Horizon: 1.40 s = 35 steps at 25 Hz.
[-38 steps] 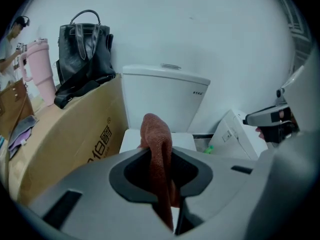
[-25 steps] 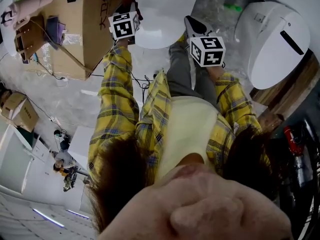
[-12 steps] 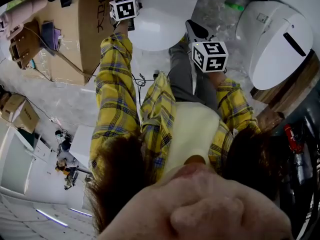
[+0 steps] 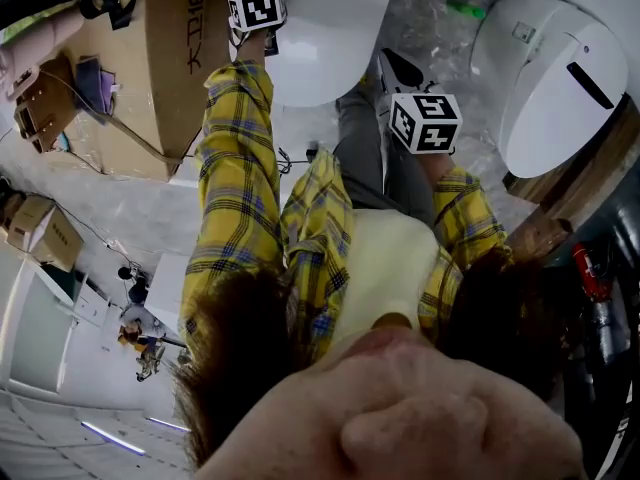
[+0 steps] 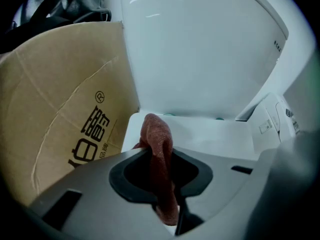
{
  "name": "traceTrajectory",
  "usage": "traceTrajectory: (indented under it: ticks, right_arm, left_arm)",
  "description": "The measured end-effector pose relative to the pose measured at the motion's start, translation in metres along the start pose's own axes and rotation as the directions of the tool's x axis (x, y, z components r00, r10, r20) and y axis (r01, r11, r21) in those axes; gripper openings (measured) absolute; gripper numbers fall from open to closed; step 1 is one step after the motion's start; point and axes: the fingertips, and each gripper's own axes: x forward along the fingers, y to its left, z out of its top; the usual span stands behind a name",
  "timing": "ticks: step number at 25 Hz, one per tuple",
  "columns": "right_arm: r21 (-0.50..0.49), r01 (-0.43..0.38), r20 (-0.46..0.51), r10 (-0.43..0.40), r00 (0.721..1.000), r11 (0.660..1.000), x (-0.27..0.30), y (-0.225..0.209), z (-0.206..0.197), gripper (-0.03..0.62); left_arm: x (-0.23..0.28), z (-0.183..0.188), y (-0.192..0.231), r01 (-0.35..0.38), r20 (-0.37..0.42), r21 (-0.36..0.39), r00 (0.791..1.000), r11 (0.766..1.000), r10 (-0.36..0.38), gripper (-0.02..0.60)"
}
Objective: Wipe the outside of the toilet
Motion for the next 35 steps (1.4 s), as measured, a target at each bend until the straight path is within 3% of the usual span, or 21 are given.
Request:
traceTrajectory:
  ticks: [10,18,31,35]
  right_arm:
    - [0.041,0.013,0.023,-0.014,1.0,0.999,-0.01,-0.021,0.004,0.025]
    - [0.066,0.015,0.019,-0.017,1.0,0.998,-0.029,-0.04,0.001,0.025]
    - [0.115,0.033,0.033,-0.037,0.999,0.993,-0.056,-0.078,-0.002,0.025]
    - [0.118,0.032,0.038,-0.037,0.999,0.992,-0.056,-0.08,-0.003,0.025]
  left_arm:
    - [-0.005,0.006,-0.069,0.054,0.028,0.113,0.998,0.992,-0.058,0.083]
    - [-0.008,0.005,-0.142,0.123,0.005,0.195,0.992,0.973,-0.126,0.083]
    - [-0.011,-0.006,-0.229,0.204,-0.033,0.304,0.979,0.931,-0.203,0.083]
    - [-0.016,-0.013,-0.248,0.287,-0.057,0.329,0.957,0.9,-0.284,0.083]
